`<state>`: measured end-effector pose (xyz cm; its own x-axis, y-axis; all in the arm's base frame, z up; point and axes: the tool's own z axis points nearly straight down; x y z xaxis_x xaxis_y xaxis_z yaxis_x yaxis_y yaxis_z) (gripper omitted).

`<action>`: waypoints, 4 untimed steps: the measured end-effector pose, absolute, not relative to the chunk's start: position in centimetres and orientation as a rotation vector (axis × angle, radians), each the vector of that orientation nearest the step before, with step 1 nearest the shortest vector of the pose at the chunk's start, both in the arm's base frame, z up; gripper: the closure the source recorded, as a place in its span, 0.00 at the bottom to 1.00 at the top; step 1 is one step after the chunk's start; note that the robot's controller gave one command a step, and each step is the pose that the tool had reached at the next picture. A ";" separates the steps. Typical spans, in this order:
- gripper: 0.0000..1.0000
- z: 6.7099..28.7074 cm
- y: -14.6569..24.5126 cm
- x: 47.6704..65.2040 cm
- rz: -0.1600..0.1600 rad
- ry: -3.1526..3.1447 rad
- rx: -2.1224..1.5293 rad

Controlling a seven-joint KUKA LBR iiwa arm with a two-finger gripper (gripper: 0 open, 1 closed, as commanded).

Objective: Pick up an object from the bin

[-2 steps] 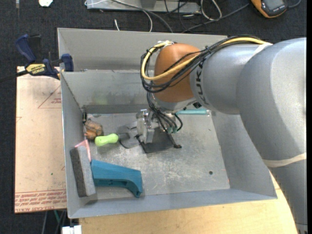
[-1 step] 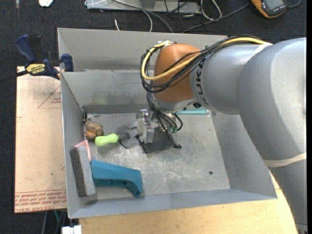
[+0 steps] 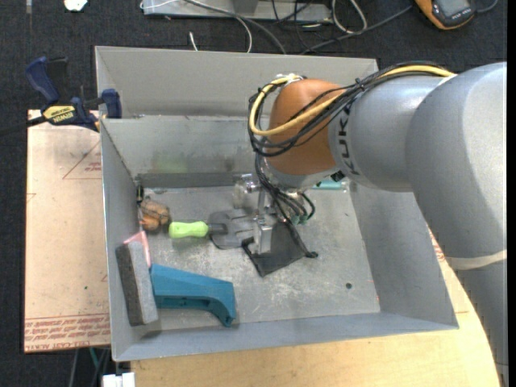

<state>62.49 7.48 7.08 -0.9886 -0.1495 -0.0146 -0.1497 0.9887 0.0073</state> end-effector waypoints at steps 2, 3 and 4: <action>1.00 7.1 7.5 62.5 0.014 3.119 -0.234; 1.00 7.1 7.5 62.5 0.015 3.119 -0.234; 1.00 7.1 7.5 62.5 0.015 3.119 -0.234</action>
Offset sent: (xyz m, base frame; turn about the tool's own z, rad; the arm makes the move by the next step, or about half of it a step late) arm 0.0000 0.0000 0.0000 0.0000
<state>62.53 7.49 7.10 -0.9887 -0.1492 -0.0141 -0.1493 0.9888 0.0085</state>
